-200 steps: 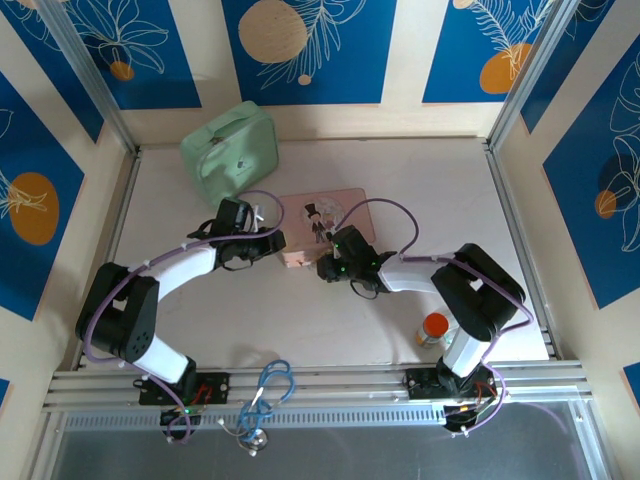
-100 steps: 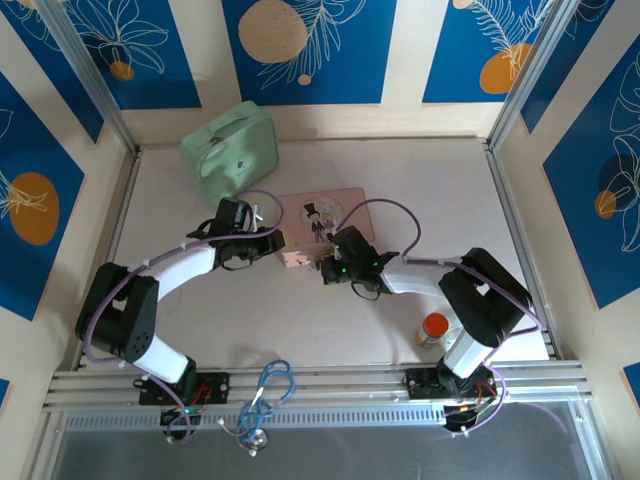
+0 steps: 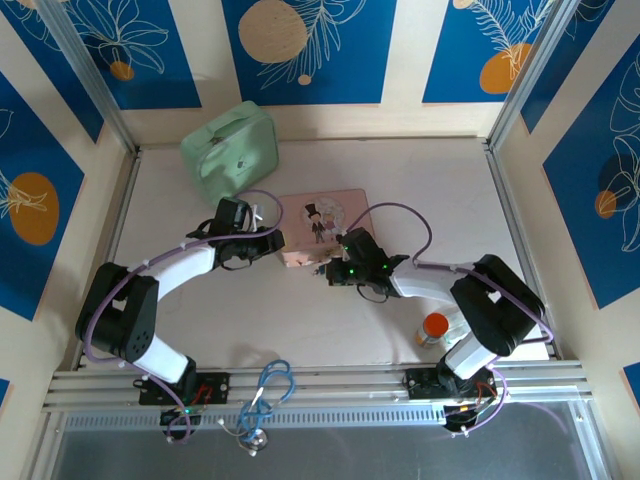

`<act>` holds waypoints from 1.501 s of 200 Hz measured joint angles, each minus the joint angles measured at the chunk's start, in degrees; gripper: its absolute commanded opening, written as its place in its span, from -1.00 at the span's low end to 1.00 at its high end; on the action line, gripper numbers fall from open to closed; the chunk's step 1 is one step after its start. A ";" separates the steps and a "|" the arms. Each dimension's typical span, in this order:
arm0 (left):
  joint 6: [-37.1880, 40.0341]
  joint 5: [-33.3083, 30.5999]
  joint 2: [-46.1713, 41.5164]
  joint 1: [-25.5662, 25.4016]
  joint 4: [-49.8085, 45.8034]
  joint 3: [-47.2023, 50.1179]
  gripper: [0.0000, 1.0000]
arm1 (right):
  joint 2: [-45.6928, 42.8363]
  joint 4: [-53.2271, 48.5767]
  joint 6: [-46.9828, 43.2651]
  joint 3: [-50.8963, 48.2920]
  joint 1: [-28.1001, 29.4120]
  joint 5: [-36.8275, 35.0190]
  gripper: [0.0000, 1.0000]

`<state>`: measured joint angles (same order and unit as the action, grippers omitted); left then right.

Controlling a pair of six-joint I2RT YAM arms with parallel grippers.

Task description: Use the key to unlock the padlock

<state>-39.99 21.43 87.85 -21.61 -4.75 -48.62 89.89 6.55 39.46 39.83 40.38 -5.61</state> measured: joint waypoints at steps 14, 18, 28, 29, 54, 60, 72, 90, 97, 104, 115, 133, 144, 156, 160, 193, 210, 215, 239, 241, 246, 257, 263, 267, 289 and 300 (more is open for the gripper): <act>0.02 0.00 0.00 0.02 0.00 0.00 -0.26 | 0.00 1.22 0.50 -0.66 -0.81 1.40 -1.00; 0.02 0.00 0.00 0.02 0.00 0.00 -0.26 | 0.00 1.64 0.66 -0.87 -1.03 1.77 -1.00; 0.02 0.02 0.00 0.07 0.00 0.00 -0.26 | 0.00 2.58 0.94 -1.33 -1.49 2.73 -1.00; 0.02 0.02 0.00 0.07 0.00 0.00 -0.26 | 0.00 2.73 0.96 -1.40 -1.53 2.89 -1.00; 0.02 0.07 0.00 0.13 0.00 0.00 -0.26 | 0.02 4.70 1.66 -2.38 -2.67 5.27 -1.00; 0.02 0.07 0.00 0.13 0.00 0.00 -0.26 | 0.02 5.09 1.84 -2.56 -2.89 5.73 -1.00; 0.02 0.22 0.00 0.22 0.00 0.00 -0.25 | 0.02 6.10 2.19 -3.13 -3.19 6.47 -1.00; -0.02 0.44 0.00 0.28 -0.02 0.00 -0.15 | 0.02 7.30 2.69 -3.72 -3.34 7.43 -1.00; 0.00 0.46 0.00 0.42 -0.17 0.00 -0.09 | 0.02 7.69 2.84 -3.91 -3.34 7.61 -1.00; -0.02 0.44 0.00 0.57 -0.26 0.00 -0.03 | 0.02 7.87 3.02 -3.98 -3.34 7.65 -1.00; -0.07 0.44 0.00 0.79 -0.42 0.00 0.03 | 0.02 8.04 3.17 -3.98 -3.34 7.85 -1.00; -0.09 0.74 -0.11 0.87 -0.37 0.00 0.07 | 0.02 8.09 3.30 -3.98 -3.34 8.04 -1.00; -0.15 1.14 -0.26 0.85 -0.39 0.00 0.09 | 0.02 8.13 3.48 -3.98 -3.34 8.07 -1.00; -0.17 1.36 -0.37 0.79 -0.37 0.00 0.10 | 0.02 8.20 3.65 -3.98 -3.34 8.09 -1.00; -0.17 1.46 -0.37 0.72 -0.35 0.00 0.10 | 0.02 8.20 3.65 -3.98 -3.34 8.11 -1.00; -0.26 1.55 -0.35 0.31 -0.11 -0.02 0.09 | 0.02 8.66 3.91 -4.31 -3.34 8.02 -1.00; -0.61 2.01 -0.17 -0.09 0.68 -0.04 0.06 | 0.02 8.85 4.09 -4.35 -3.32 8.02 -1.00; -0.63 2.16 -0.13 -0.17 0.92 -0.04 0.05 | 0.02 8.85 4.09 -4.35 -3.32 8.02 -1.00; -0.68 2.38 0.20 -0.92 1.46 -0.09 0.03 | 0.02 8.85 4.11 -4.35 -3.32 8.02 -1.00; -0.66 2.38 0.26 -1.03 1.49 -0.07 0.03 | 0.02 8.85 4.09 -4.35 -3.32 8.02 -1.00; -0.66 2.38 0.39 -1.27 1.60 -0.09 0.02 | 0.02 8.85 4.11 -4.35 -3.30 8.02 -1.00; -0.63 2.38 0.79 -1.81 1.75 -0.09 0.00 | 0.02 8.85 4.11 -4.35 -3.26 8.02 -1.00; -0.63 2.38 1.03 -2.10 1.75 -0.09 -0.01 | 0.02 8.85 4.11 -4.35 -3.26 8.02 -1.00; -0.63 2.36 1.14 -2.23 1.75 -0.09 -0.01 | 0.02 8.85 4.09 -4.35 -3.23 8.02 -1.00; -0.48 1.99 1.27 -2.91 1.68 -0.09 -0.07 | 0.02 8.85 4.09 -4.35 -3.19 8.00 -1.00; -0.42 1.62 1.29 -2.91 1.51 -0.09 -0.08 | 0.02 8.85 4.11 -4.35 -3.10 7.98 -1.00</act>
<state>-40.40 23.05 89.14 -24.51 -3.25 -48.71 89.91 15.40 43.57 35.48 37.28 2.37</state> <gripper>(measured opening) 0.467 0.058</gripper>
